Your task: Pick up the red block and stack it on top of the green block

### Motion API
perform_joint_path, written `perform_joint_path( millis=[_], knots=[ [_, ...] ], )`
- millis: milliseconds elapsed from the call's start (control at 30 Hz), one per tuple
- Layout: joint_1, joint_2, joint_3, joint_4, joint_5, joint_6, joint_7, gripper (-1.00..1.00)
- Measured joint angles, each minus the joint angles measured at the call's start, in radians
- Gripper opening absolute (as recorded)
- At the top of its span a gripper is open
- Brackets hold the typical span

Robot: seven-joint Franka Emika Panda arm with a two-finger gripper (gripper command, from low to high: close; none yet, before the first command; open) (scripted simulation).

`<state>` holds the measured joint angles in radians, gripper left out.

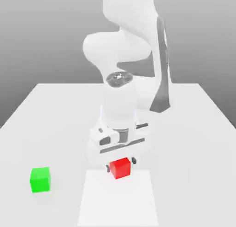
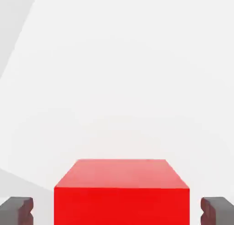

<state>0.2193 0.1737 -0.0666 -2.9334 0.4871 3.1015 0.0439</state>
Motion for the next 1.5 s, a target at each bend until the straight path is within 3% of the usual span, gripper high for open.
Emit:
perform_joint_path(
  millis=[200,500,800,1100,1500],
  knots=[
    [-0.002,0.001,0.001,0.0,-0.003,0.0,0.003,-1.0],
    [-0.011,-0.089,-0.012,0.006,-0.043,-0.115,0.021,-1.0],
    [-0.033,-0.203,-0.045,-0.019,-0.235,-0.204,0.162,-1.0],
    [-0.14,-0.327,0.005,-0.064,-0.486,-0.261,0.35,-1.0],
    [-0.38,-0.226,-0.236,0.189,-0.508,-0.416,0.019,-1.0]
  ],
)
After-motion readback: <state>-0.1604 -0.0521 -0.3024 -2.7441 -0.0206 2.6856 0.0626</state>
